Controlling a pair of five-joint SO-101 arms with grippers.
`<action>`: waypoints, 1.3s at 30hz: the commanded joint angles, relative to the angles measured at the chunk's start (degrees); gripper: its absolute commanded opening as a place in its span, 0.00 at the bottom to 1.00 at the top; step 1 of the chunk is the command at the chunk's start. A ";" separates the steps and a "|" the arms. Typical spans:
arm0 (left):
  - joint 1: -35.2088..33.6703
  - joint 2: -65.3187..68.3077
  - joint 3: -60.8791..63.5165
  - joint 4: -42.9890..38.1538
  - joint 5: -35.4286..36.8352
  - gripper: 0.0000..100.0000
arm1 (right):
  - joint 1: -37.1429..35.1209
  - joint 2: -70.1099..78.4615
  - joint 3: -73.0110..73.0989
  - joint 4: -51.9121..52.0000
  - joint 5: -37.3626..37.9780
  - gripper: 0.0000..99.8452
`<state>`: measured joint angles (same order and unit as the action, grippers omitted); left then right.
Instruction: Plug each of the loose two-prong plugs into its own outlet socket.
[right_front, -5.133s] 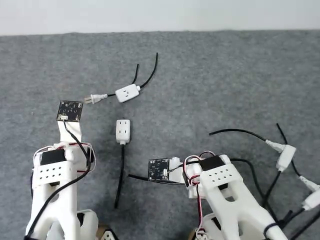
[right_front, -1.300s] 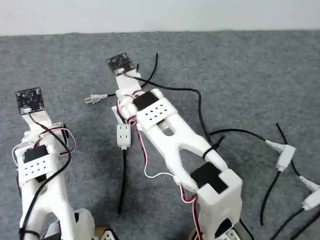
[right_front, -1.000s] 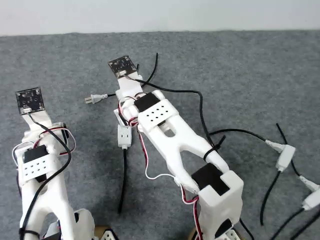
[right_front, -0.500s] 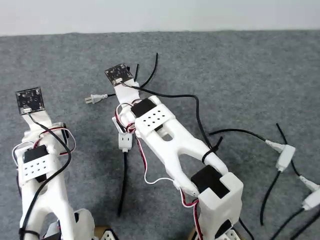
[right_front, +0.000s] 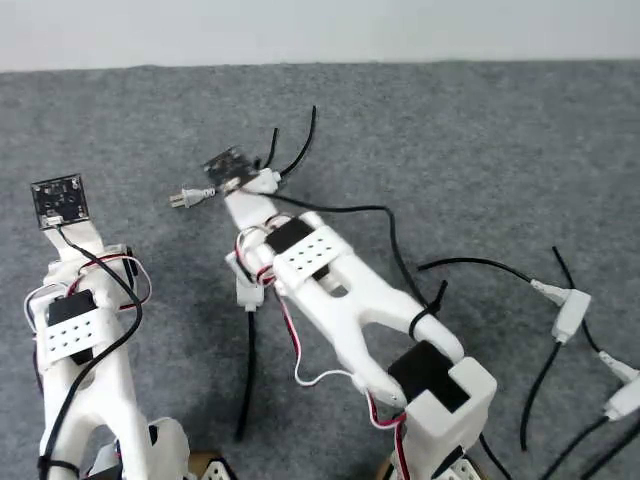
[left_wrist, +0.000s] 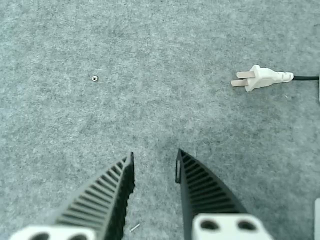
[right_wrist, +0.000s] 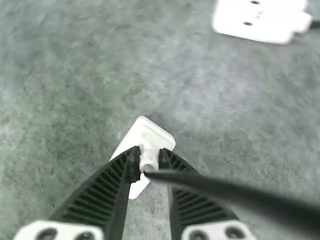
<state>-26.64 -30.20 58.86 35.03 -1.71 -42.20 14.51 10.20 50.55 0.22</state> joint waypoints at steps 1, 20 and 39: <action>0.09 -0.97 -2.51 -1.32 0.44 0.13 | -2.24 0.22 2.46 -0.04 2.11 0.01; 0.09 -0.97 -2.51 -1.32 0.44 0.13 | -6.55 0.13 -4.22 5.32 -6.77 0.19; -0.26 -0.97 -2.68 -1.32 0.44 0.13 | -9.36 3.47 -3.60 1.10 -15.47 0.22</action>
<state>-26.64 -30.20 58.86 35.03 -1.71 -51.08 17.23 7.74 53.45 -14.29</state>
